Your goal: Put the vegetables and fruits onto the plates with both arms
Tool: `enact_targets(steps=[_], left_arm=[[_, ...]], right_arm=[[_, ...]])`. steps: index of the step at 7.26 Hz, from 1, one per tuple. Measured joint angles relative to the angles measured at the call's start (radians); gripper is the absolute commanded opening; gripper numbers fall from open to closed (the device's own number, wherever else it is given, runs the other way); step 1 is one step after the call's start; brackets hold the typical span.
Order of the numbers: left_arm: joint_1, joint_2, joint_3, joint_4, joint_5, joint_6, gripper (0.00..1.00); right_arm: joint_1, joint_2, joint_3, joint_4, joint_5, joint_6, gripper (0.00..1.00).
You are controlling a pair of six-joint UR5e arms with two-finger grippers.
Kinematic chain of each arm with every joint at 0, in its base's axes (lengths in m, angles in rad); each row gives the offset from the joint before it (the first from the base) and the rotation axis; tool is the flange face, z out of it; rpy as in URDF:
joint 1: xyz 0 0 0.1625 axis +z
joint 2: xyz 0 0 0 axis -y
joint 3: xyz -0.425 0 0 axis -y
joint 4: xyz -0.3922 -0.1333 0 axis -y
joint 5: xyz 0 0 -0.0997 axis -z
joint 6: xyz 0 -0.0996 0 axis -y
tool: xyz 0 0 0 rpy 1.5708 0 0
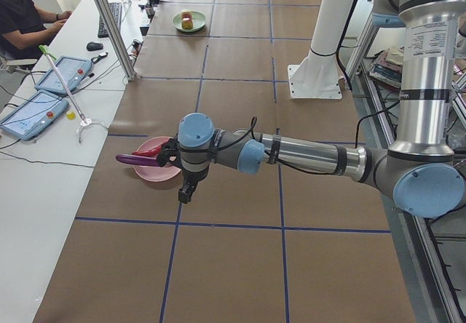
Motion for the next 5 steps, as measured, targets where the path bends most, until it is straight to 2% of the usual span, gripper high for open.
enact_targets(steps=[5], left_arm=[[0.01,0.048,-0.036,0.008,0.001,0.0,1.0]], right_arm=[[-0.002,0.008,-0.006,0.004,0.009,0.003,1.0]])
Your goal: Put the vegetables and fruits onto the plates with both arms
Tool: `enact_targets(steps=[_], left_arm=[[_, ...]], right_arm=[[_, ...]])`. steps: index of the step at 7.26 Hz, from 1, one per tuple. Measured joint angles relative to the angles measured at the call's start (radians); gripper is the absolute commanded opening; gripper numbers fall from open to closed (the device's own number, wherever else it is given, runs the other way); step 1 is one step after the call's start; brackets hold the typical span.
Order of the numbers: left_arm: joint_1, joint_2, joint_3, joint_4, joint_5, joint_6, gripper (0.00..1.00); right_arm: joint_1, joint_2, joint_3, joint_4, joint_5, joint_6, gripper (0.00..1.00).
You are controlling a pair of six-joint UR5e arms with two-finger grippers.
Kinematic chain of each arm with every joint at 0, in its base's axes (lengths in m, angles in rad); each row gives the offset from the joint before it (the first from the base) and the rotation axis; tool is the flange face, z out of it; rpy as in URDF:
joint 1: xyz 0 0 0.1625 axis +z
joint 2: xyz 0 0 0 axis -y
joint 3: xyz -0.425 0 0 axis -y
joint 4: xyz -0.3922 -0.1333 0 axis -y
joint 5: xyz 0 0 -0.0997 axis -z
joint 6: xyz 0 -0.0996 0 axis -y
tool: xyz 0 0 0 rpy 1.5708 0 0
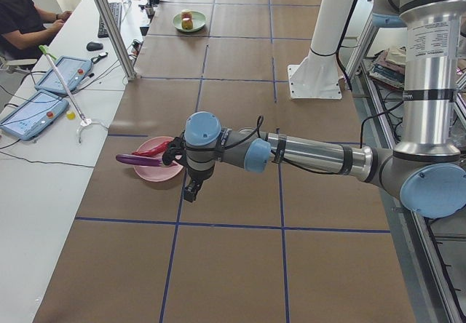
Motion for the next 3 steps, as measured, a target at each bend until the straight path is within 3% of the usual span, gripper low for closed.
enact_targets(steps=[3], left_arm=[[0.027,0.01,0.018,0.001,0.004,-0.002,1.0]], right_arm=[[-0.001,0.001,0.009,0.001,0.0,-0.004,1.0]])
